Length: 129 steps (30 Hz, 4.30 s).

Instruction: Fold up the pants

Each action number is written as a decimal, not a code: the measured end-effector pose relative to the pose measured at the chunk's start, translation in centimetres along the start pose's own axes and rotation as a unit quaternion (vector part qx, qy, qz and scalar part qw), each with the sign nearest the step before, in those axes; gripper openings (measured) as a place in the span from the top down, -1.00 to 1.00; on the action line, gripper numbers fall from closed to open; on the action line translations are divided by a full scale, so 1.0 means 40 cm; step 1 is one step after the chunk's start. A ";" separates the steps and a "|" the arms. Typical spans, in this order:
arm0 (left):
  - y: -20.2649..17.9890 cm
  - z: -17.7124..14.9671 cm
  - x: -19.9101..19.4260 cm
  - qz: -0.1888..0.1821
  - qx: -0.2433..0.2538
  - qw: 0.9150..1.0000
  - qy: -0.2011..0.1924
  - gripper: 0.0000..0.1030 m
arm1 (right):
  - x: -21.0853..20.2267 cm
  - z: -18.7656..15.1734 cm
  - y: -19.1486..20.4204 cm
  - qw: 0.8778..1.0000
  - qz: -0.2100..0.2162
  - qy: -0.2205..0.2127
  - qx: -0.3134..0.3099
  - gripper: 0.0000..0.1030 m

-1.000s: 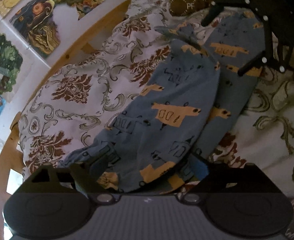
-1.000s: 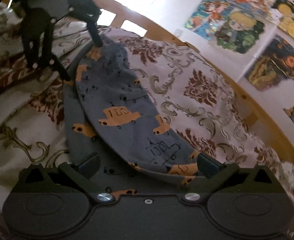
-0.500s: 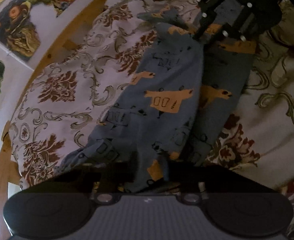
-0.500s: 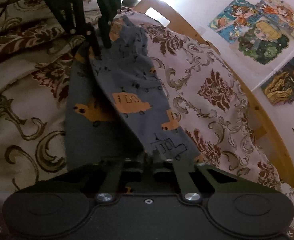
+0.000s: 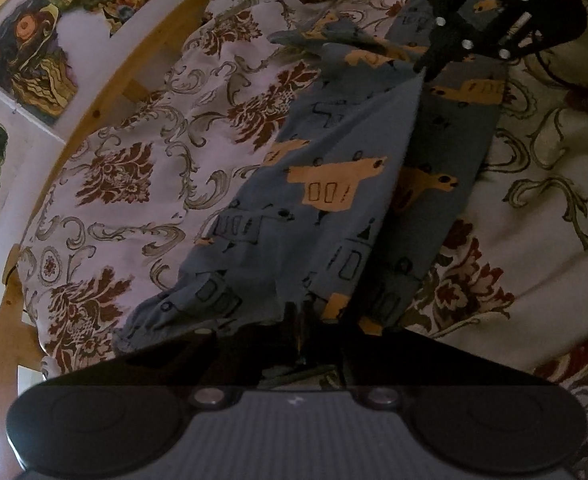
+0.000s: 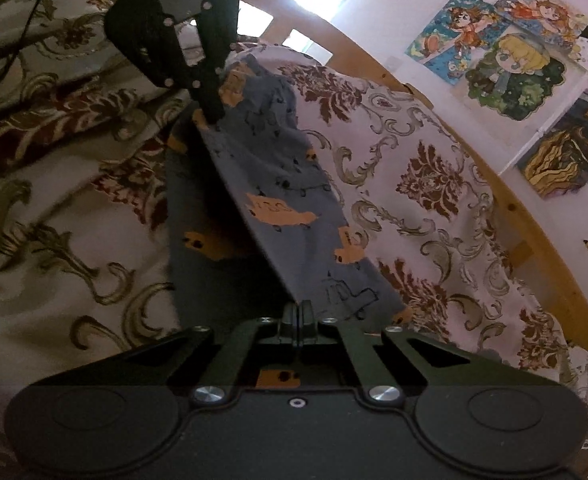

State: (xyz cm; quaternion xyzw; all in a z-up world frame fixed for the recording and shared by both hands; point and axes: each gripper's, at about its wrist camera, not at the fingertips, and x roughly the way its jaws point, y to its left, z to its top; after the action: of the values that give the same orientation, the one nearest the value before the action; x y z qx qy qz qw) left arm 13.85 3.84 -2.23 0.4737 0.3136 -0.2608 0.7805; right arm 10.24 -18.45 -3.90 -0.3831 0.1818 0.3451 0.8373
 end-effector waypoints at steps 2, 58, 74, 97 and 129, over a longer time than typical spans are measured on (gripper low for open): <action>0.007 -0.005 -0.007 0.005 -0.004 1.000 0.002 1.00 | -0.009 0.004 0.005 1.000 0.005 -0.002 0.008 1.00; 0.248 -0.071 0.031 0.114 -0.255 0.954 0.106 0.87 | 0.010 0.027 0.105 0.993 0.033 0.032 0.109 0.75; 0.023 0.105 -0.088 0.113 -0.286 0.951 -0.035 -1.00 | -0.166 -0.073 -0.096 0.974 -0.075 0.029 0.212 -0.99; -0.210 0.285 0.055 -0.041 -0.245 0.966 -0.075 -0.21 | 0.258 -0.048 -0.519 0.874 0.083 0.202 0.435 -0.39; -0.287 0.299 0.053 -0.060 -0.087 0.992 -0.066 0.94 | -0.278 -0.396 -0.234 0.707 -0.149 0.094 0.685 1.00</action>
State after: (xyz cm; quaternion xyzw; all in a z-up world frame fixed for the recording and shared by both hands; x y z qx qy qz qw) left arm 10.10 -11.96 -6.17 0.3661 0.3114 -0.3097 0.8204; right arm 8.59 -39.86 -2.87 0.2429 0.3863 -0.0415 0.8889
